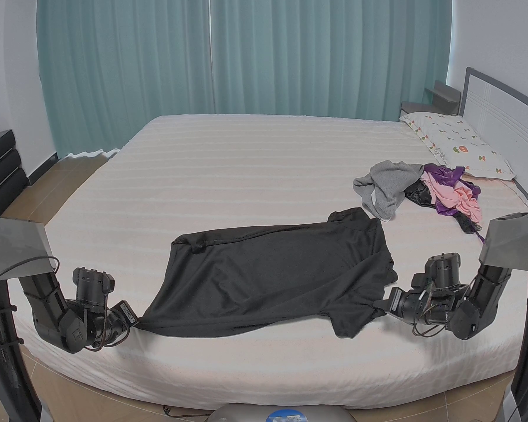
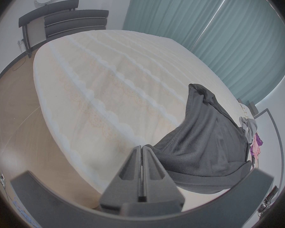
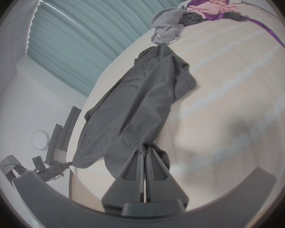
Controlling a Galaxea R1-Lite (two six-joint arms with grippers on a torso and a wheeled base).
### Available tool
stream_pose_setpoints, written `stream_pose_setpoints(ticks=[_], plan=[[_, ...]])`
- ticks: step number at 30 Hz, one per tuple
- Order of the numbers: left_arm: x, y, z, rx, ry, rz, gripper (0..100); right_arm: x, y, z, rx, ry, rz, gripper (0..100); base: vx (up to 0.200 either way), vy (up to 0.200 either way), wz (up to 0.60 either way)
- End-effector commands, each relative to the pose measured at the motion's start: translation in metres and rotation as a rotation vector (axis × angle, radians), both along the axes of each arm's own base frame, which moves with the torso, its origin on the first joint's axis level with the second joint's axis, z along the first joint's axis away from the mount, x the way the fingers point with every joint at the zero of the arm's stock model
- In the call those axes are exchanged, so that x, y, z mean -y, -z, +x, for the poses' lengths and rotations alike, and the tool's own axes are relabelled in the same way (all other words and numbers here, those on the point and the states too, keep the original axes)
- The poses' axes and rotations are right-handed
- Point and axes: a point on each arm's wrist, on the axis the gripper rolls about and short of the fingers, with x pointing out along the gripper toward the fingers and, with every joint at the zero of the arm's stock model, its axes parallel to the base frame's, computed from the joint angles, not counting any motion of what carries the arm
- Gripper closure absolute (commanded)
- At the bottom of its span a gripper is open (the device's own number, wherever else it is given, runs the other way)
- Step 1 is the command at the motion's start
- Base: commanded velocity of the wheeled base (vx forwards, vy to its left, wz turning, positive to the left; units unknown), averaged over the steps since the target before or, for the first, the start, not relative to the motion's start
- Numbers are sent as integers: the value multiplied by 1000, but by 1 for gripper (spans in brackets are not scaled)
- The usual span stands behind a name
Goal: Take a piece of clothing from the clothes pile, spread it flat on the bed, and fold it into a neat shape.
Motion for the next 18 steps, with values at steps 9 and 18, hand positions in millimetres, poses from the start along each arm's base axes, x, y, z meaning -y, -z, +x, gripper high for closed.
stream_pose_setpoints(ticks=[9,18], plan=[[1,-16,-19,0,57,43,100,56,-50,-80,3,47,106,100,0,0,0],[3,-18,-35,-105,119,86,100,72,-42,-122,-53,36,6,100,0,0,0]])
